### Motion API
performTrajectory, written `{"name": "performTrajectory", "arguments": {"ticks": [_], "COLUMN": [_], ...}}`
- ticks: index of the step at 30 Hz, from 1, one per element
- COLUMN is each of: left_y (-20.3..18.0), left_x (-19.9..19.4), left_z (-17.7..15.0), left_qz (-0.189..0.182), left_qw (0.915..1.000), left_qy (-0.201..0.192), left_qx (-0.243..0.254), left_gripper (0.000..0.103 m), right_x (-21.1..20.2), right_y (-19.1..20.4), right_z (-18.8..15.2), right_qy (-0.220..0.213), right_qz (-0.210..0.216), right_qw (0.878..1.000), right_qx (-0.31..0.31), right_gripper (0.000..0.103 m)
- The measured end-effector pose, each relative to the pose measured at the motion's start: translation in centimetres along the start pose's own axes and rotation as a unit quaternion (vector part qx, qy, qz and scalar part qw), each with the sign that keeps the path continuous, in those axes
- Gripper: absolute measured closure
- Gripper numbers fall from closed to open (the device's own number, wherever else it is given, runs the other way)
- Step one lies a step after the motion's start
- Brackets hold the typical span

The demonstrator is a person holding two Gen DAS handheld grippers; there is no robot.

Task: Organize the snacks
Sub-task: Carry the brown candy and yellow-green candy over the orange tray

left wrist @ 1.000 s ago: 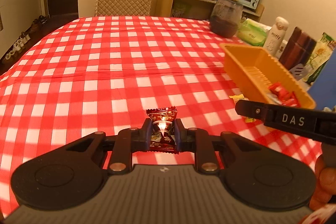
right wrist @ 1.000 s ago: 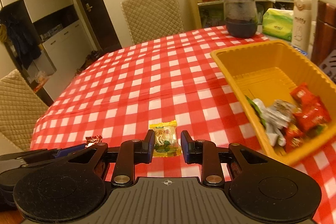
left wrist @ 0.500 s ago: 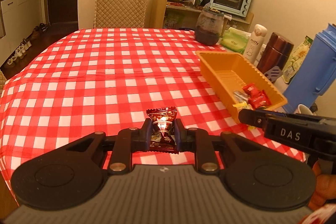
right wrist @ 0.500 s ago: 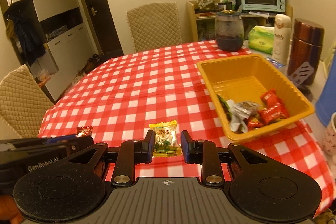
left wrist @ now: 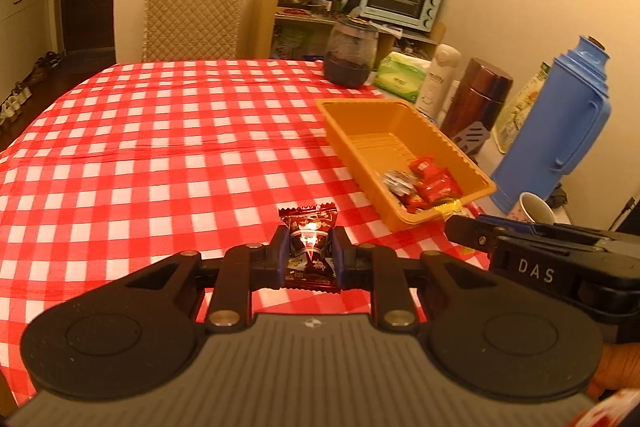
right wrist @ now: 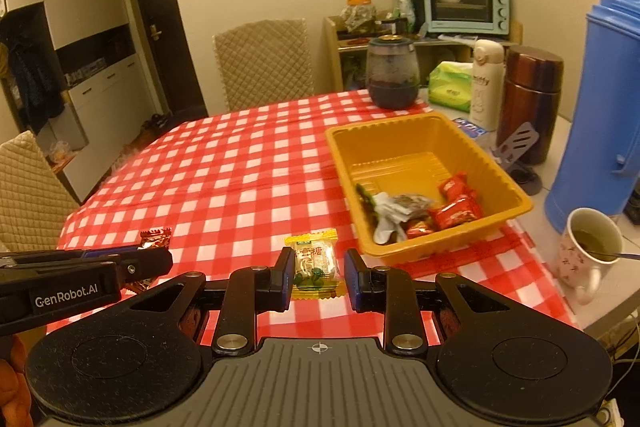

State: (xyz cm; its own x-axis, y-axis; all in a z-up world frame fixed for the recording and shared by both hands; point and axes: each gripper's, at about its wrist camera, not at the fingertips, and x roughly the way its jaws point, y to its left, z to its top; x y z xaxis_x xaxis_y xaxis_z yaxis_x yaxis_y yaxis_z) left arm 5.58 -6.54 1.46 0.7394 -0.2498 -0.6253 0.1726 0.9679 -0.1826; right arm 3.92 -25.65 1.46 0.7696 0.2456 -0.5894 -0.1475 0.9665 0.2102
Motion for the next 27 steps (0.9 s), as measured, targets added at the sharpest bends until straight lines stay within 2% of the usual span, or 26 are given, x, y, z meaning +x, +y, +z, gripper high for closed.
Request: {"name": "performTrajectory", "arguments": {"ticks": [27], "left_y": [-7.2], "left_x": [2.9], "left_z": [2.1], "left_qz": [-0.054], "left_qw": [0.9972], "left_qy": [0.005], "left_qx": [0.052], "left_gripper": [0.083], "right_x": [-1.5], "right_y": [-6.9], "right_z": [0.6], "right_qy": [-0.016], "right_qz": [-0.049], "right_qw": [0.997], "right_qx": [0.05], "right_gripper": [0.076]}}
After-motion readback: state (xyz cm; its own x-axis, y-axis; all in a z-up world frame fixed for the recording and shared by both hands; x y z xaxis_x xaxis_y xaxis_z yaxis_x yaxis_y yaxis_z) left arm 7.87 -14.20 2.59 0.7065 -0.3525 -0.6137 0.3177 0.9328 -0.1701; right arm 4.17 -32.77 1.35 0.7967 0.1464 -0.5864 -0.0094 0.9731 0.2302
